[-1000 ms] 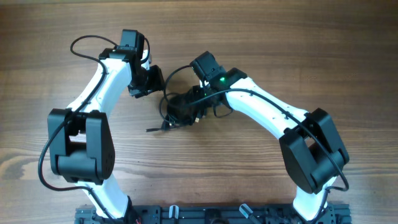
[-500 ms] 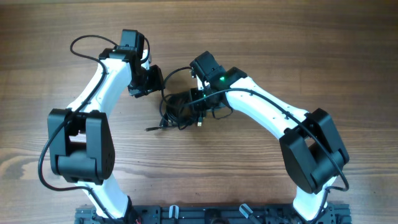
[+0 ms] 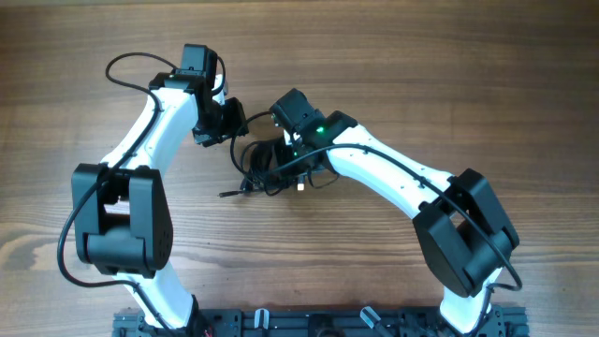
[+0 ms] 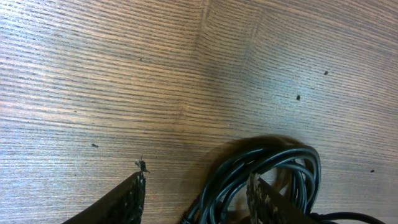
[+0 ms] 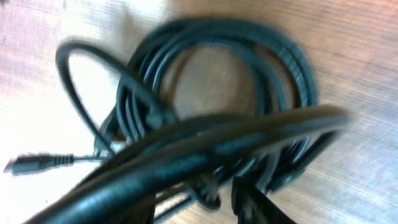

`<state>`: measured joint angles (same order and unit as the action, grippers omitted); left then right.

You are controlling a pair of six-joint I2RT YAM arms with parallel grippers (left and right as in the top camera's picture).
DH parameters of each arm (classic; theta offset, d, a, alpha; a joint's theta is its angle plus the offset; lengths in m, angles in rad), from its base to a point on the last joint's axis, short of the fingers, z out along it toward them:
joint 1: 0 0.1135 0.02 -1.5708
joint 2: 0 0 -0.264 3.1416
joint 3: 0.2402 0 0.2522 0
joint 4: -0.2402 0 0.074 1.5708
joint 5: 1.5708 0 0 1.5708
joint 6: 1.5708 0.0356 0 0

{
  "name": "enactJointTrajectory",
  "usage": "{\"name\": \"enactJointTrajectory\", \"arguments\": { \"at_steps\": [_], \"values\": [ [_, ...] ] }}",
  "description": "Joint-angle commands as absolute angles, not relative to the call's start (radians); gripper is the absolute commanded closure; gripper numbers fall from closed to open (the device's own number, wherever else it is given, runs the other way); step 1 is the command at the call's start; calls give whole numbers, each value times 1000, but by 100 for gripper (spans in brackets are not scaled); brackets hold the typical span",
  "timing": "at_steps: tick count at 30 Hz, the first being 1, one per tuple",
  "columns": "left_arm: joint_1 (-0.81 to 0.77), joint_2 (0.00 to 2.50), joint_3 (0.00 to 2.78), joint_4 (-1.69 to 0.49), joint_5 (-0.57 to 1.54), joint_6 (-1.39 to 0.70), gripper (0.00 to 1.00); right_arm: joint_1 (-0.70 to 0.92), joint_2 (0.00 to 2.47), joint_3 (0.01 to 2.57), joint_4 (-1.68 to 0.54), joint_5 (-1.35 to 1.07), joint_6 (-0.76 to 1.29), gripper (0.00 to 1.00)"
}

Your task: Untangle cables

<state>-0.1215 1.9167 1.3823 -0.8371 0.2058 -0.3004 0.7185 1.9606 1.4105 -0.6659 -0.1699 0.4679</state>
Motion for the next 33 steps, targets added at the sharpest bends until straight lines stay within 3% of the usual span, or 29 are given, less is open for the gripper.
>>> {"name": "enactJointTrajectory", "arguments": {
  "at_steps": [1,6,7,9,10,23,33],
  "values": [
    [-121,1908,1373,-836,196,-293,45,717,1966,1368,-613,-97,496,58],
    [-121,1908,1373,-836,196,-293,46,717,1973,1331,-575,-94,498,63],
    [-121,1908,1373,-836,196,-293,46,716,1973,1331,-575,-88,497,67],
    [-121,1908,1373,-836,196,-293,46,713,1972,1332,-571,-74,496,93],
    [-121,1908,1373,-836,196,-293,46,711,1966,1335,-571,-75,495,96],
    [-121,1908,1373,-836,196,-293,46,707,1757,1383,-652,-78,505,96],
    [-121,1908,1373,-836,196,-293,45,688,1744,1383,-757,-3,545,96]
  ]
}}
